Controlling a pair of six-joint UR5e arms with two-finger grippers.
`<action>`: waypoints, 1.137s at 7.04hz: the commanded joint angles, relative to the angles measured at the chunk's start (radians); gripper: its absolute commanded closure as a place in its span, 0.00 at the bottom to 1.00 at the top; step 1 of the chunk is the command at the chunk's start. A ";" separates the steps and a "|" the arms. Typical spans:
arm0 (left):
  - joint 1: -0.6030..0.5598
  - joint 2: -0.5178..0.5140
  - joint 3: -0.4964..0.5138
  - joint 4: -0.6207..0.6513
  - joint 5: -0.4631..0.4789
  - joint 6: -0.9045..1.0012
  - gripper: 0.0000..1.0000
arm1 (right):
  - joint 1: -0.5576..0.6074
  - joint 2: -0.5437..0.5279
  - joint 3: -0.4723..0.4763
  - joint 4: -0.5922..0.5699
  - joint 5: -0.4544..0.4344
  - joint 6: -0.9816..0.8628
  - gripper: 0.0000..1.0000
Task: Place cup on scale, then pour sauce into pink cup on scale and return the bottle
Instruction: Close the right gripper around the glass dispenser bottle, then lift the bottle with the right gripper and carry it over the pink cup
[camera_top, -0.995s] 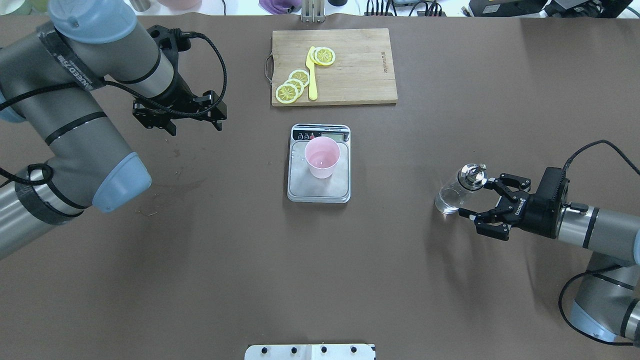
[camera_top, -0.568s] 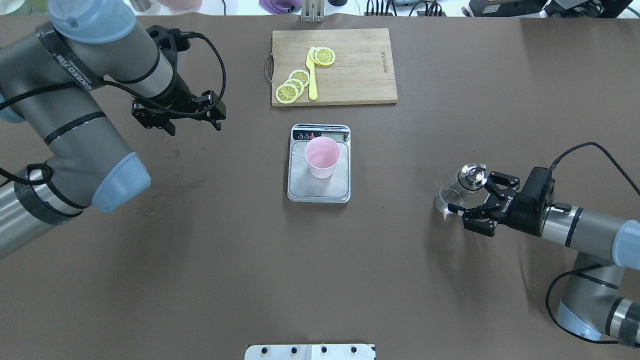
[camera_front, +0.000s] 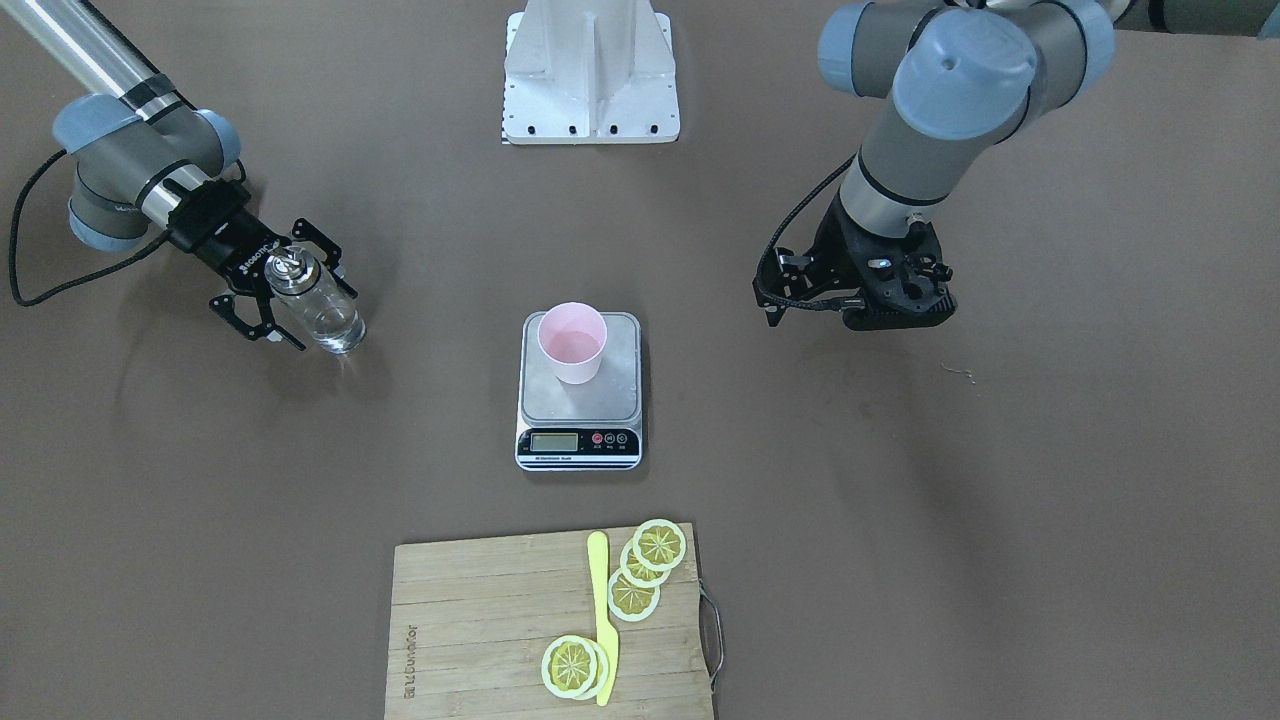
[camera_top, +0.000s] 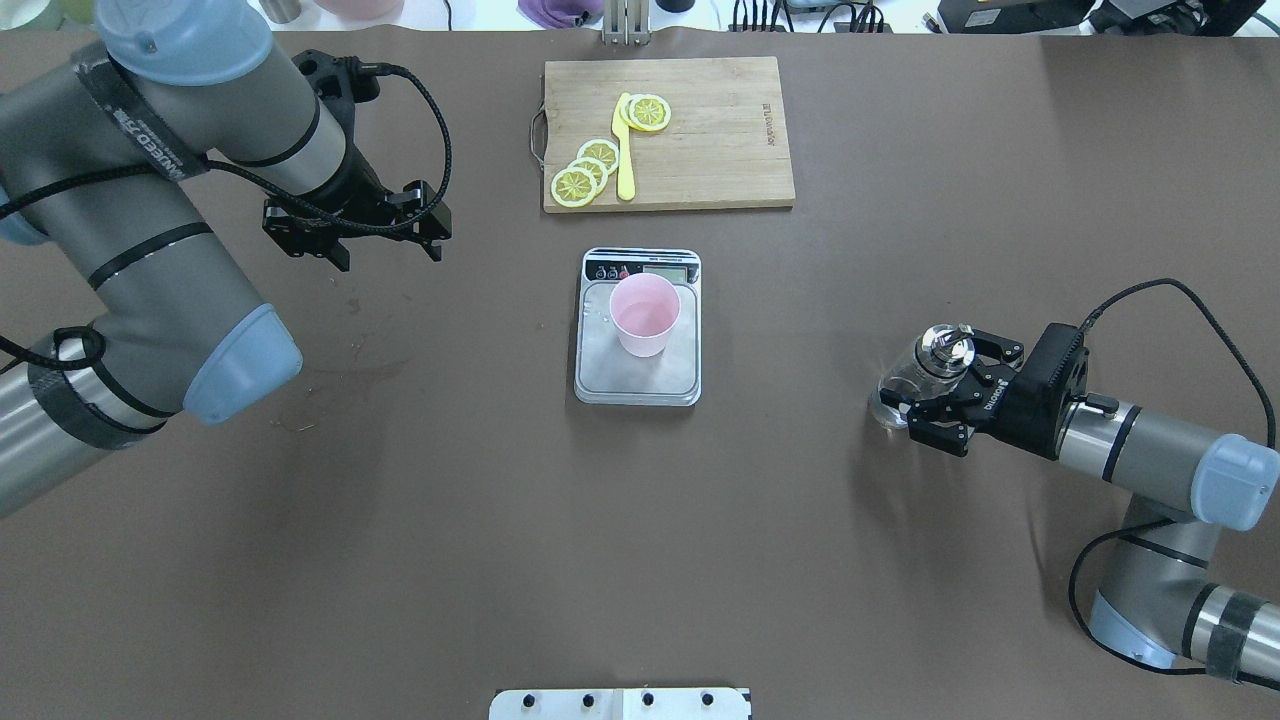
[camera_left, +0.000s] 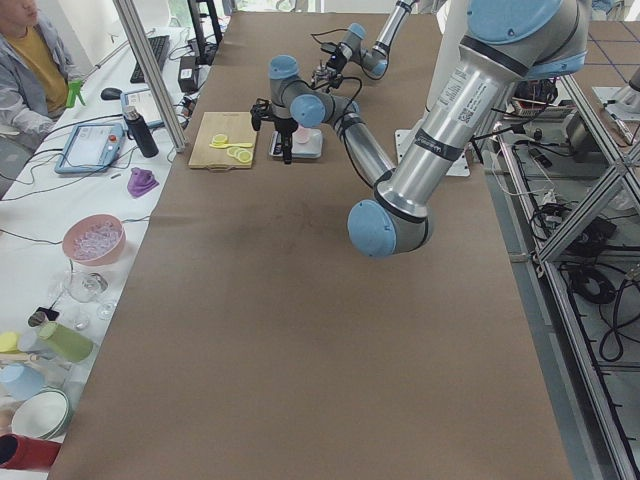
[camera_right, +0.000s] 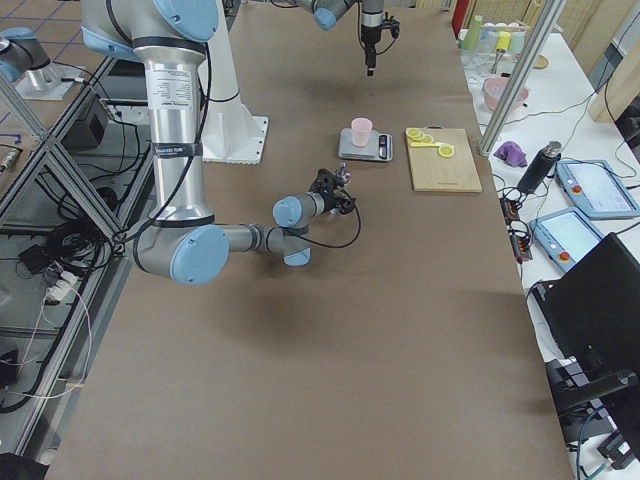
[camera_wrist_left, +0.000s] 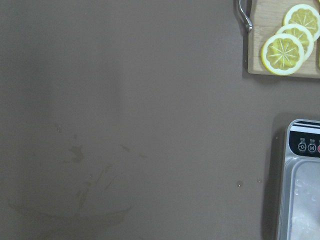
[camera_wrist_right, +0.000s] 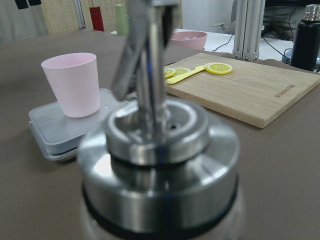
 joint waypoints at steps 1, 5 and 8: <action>0.001 0.000 -0.006 0.007 0.000 0.000 0.03 | -0.001 0.006 -0.003 0.002 -0.001 0.001 0.35; -0.001 0.000 -0.011 0.007 0.000 0.000 0.03 | 0.006 0.012 0.029 -0.079 -0.091 0.014 1.00; -0.036 0.007 -0.011 0.007 -0.001 0.039 0.03 | -0.001 0.091 0.225 -0.520 -0.182 0.014 1.00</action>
